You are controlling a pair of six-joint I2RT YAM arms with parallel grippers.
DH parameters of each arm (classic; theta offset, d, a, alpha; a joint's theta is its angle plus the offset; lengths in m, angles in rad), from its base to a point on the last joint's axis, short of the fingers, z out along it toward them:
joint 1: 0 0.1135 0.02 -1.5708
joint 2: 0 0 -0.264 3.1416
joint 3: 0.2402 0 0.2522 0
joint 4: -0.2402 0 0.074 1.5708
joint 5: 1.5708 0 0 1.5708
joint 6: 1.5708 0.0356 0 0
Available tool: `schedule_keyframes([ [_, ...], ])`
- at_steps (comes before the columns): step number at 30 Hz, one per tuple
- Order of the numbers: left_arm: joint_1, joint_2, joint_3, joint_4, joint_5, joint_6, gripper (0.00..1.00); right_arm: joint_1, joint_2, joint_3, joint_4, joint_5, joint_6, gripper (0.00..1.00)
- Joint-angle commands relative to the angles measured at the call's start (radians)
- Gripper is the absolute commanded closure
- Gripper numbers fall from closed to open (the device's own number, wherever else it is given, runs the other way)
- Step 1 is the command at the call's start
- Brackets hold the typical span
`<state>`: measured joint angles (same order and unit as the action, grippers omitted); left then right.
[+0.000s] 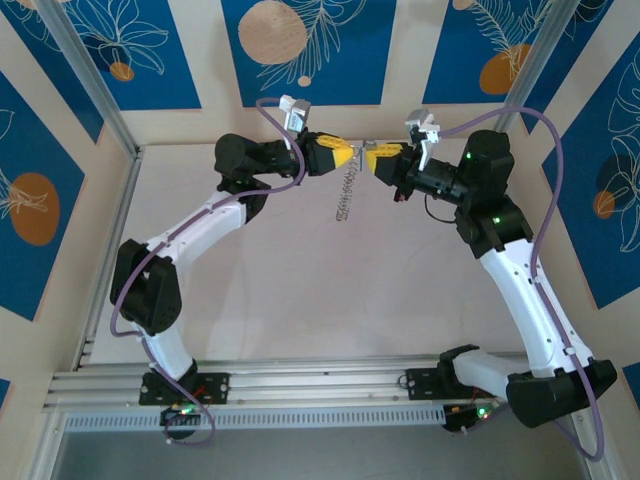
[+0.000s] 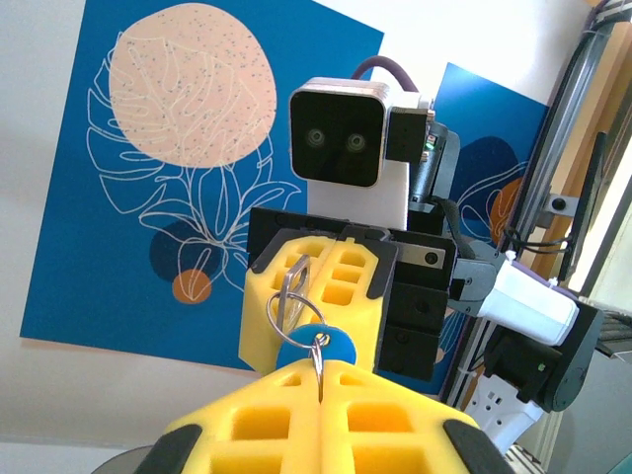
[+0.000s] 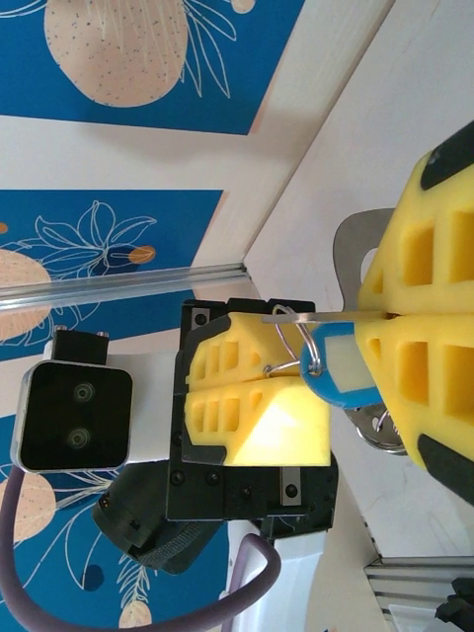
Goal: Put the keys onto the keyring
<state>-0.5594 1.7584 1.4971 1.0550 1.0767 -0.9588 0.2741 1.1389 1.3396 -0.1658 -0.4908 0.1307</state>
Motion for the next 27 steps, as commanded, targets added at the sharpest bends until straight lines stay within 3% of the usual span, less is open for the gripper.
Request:
schedule_keyframes([
  [1, -0.007, -0.007, 0.034, 0.038, 0.024, 0.025, 1.00, -0.022, -0.012, -0.002, 0.031, 0.019, 0.021, 1.00],
  [13, -0.013, -0.002, 0.043, 0.030, 0.026, 0.027, 1.00, 0.049, 0.041, 0.039, 0.010, 0.015, -0.005, 1.00],
  [27, -0.016, -0.008, 0.036, -0.004, 0.025, 0.060, 1.00, 0.015, 0.009, 0.042, 0.005, 0.062, -0.005, 1.00],
])
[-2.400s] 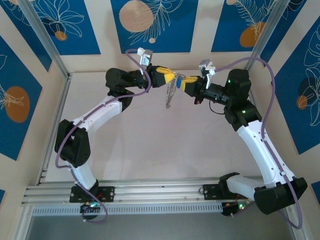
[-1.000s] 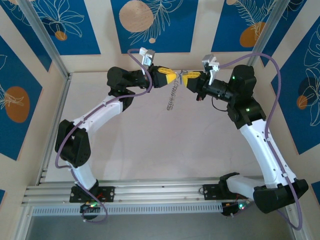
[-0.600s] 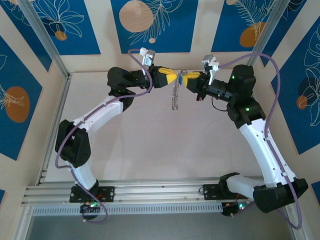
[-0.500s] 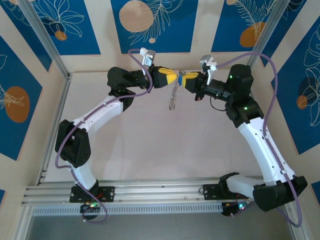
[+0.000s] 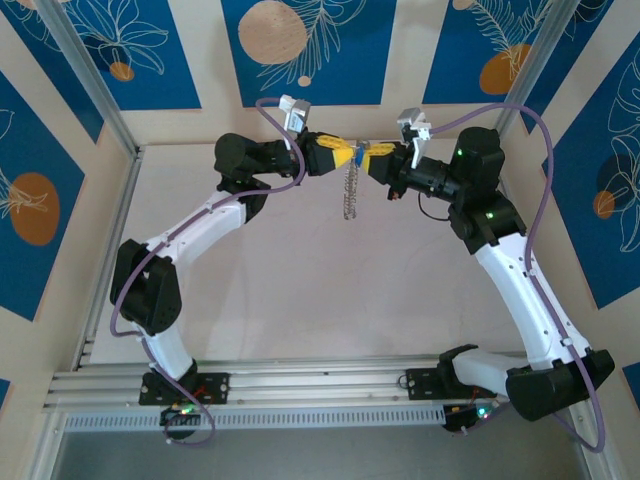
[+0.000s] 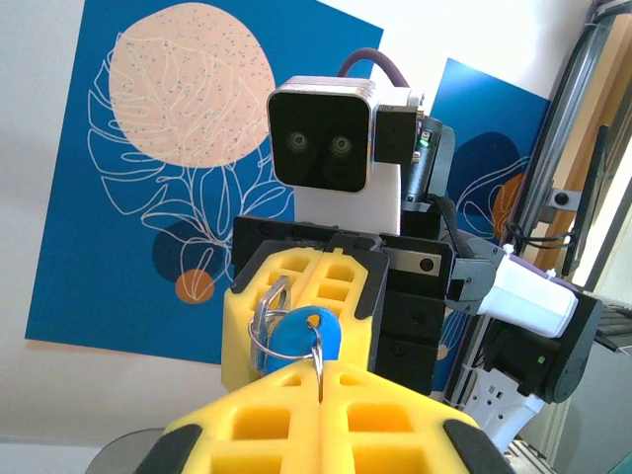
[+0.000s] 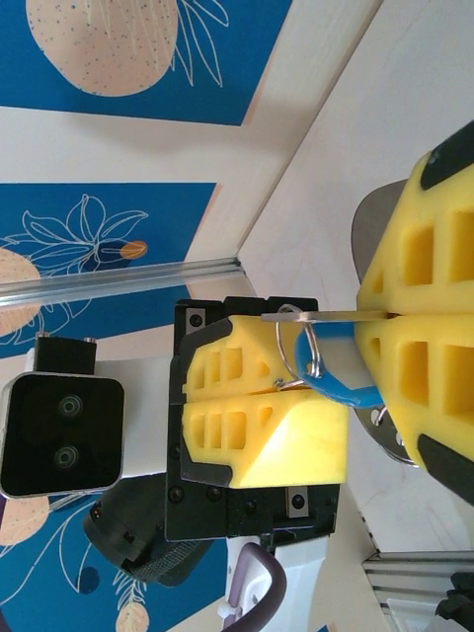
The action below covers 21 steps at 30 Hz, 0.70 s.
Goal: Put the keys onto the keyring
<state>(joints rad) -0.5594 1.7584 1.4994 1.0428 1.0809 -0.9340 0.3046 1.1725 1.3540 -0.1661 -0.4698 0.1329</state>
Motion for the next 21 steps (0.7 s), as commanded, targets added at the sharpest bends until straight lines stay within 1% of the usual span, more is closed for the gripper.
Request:
schedule_keyframes([
  [1, -0.016, -0.010, 0.032, -0.003, 0.021, 0.046, 1.00, -0.021, -0.029, 0.027, 0.006, 0.042, -0.004, 1.00],
  [11, -0.015, -0.014, 0.032, -0.036, 0.023, 0.076, 1.00, -0.032, -0.028, 0.033, 0.000, 0.015, 0.004, 1.00],
  [21, -0.019, -0.014, 0.037, -0.058, 0.025, 0.094, 1.00, 0.015, 0.008, 0.055, -0.024, 0.000, -0.018, 1.00],
])
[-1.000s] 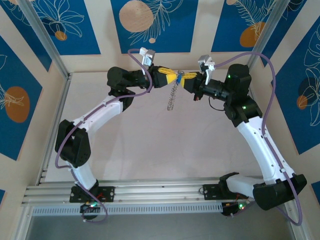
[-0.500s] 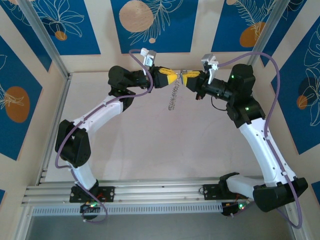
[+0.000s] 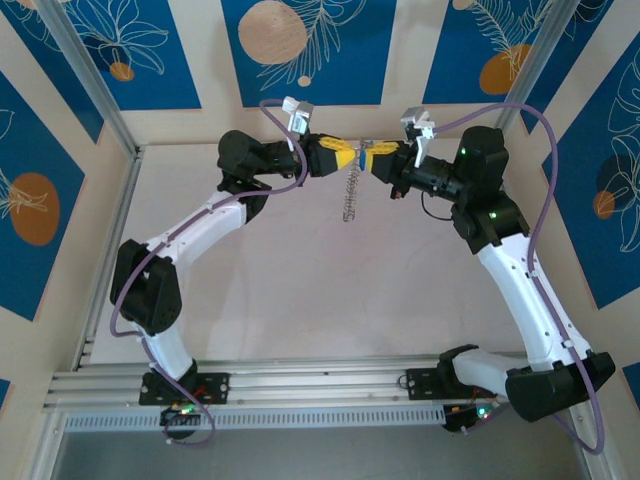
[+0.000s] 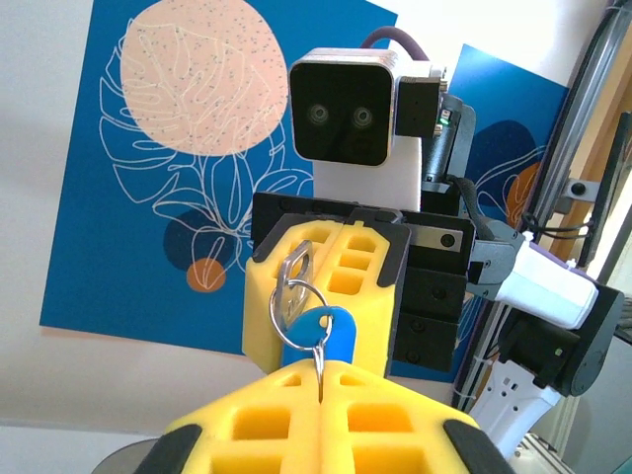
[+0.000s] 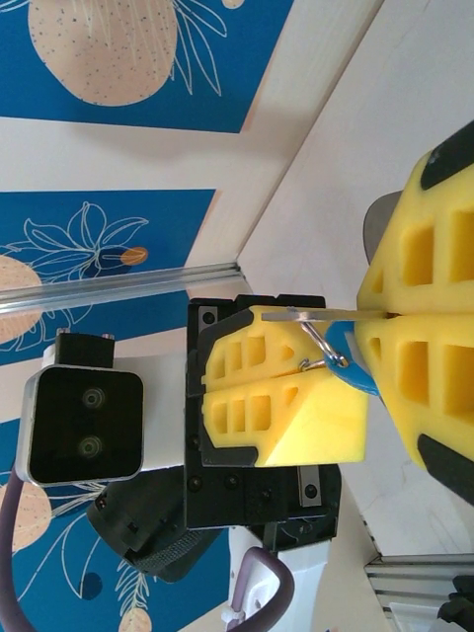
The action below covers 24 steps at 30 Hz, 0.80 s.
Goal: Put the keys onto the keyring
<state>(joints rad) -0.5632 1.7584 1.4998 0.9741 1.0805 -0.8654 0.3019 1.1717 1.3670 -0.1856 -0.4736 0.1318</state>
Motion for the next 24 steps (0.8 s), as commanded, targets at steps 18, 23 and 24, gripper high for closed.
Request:
schedule_keyframes([
  [18, -0.017, -0.038, 0.016, -0.151, -0.017, 0.159, 0.91, -0.024, 0.000, 0.049, -0.041, 0.071, -0.014, 1.00],
  [23, -0.017, -0.043, 0.002, -0.164, -0.027, 0.177, 0.74, -0.040, 0.014, 0.057, -0.052, 0.070, -0.009, 1.00],
  [24, -0.015, -0.045, -0.001, -0.168, -0.028, 0.181, 0.71, -0.043, 0.017, 0.056, -0.054, 0.070, -0.006, 1.00],
])
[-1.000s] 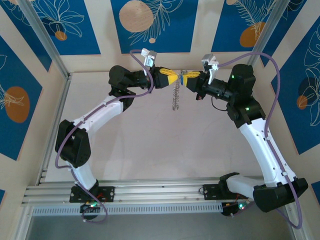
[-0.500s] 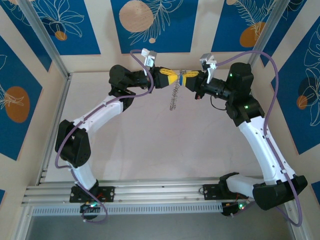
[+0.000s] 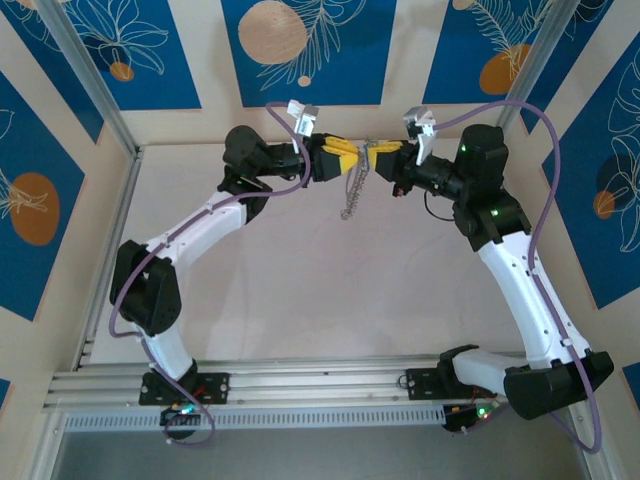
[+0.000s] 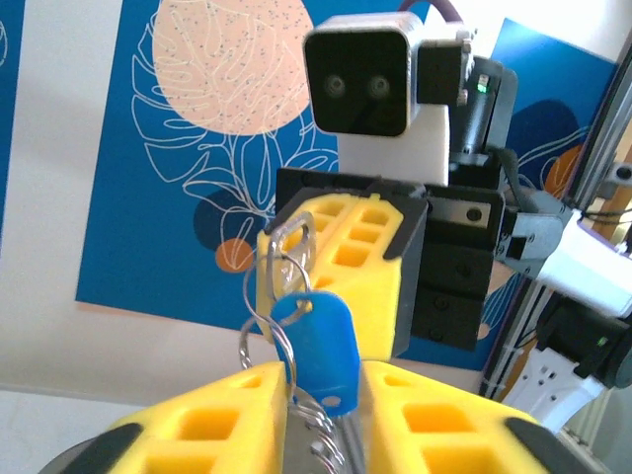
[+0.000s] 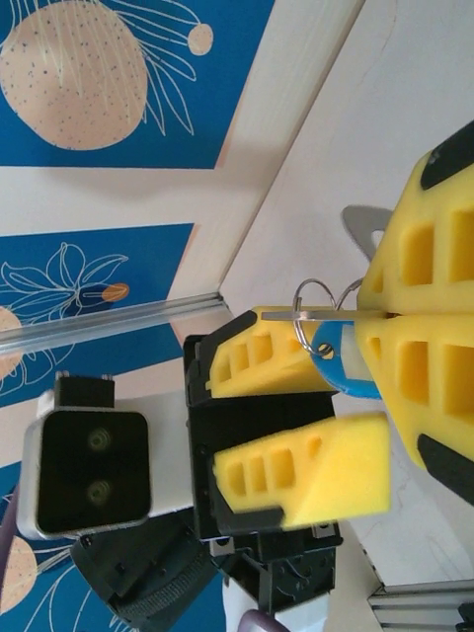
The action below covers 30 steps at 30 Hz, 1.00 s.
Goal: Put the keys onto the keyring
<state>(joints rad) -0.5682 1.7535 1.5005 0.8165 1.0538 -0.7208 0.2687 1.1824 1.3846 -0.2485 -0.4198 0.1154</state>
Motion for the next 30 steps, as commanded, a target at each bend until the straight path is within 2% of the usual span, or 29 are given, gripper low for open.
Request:
schedule_keyframes([
  [1, -0.008, -0.044, -0.005, -0.014, -0.004, 0.041, 0.69, -0.013, 0.009, 0.035, 0.010, 0.017, 0.011, 1.00],
  [6, 0.003, -0.076, -0.039, -0.051, -0.027, 0.086, 0.58, -0.026, 0.019, 0.022, 0.020, 0.011, 0.022, 1.00],
  [12, 0.038, -0.133, -0.104, -0.099, -0.083, 0.139, 0.50, -0.038, 0.049, 0.003, 0.039, 0.000, 0.038, 1.00],
  [20, 0.085, -0.221, -0.208, -0.210, -0.201, 0.235, 0.44, -0.045, 0.128, -0.051, 0.104, 0.010, 0.066, 1.00],
  [30, 0.106, -0.267, -0.272, -0.276, -0.233, 0.279, 0.43, -0.065, 0.267, -0.121, 0.226, 0.030, 0.126, 1.00],
])
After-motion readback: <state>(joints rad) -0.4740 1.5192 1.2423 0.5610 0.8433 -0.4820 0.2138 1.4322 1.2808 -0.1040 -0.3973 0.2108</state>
